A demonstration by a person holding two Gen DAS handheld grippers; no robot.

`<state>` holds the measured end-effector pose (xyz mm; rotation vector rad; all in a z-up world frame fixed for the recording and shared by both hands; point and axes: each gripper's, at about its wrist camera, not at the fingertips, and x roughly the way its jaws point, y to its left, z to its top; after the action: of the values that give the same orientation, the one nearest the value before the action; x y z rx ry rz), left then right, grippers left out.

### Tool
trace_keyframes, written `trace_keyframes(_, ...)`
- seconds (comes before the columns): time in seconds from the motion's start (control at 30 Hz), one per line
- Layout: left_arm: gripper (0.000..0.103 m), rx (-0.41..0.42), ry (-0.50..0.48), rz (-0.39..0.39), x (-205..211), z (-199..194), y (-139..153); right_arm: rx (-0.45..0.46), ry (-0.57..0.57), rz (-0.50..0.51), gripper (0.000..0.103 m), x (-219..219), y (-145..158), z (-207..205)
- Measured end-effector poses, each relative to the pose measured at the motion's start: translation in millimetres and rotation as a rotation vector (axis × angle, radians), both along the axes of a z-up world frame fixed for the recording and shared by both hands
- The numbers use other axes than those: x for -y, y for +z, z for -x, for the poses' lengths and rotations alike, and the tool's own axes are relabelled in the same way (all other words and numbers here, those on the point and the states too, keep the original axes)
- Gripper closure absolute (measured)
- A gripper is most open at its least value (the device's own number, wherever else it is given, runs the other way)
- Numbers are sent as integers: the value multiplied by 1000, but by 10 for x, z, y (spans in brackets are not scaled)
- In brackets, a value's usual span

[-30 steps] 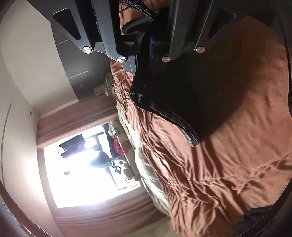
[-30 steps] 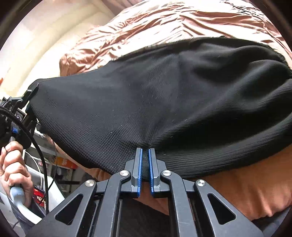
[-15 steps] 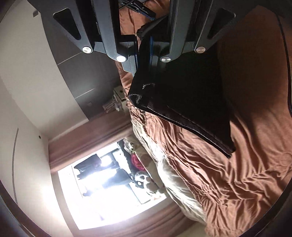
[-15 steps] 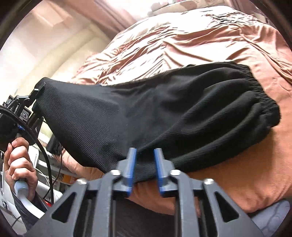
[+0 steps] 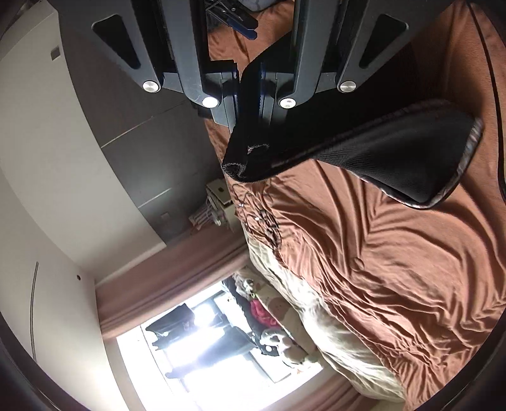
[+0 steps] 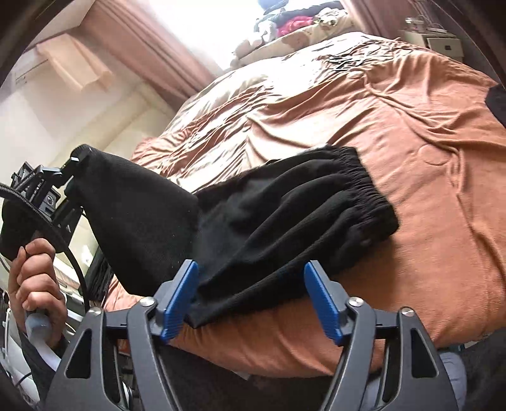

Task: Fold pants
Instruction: 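Open both tools and release the folded shorts onto the bed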

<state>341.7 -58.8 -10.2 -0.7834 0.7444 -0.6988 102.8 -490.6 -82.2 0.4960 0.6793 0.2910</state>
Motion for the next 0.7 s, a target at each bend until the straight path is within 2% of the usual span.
trace_keyframes(0.17,94,-16,-48,-25,307,-62,-73,23,-21,4,24,114,17,115)
trace_keyframes(0.7,94,-145,-173,-77,1164,81,-678,-4,-74,-43,23,597,-99,228)
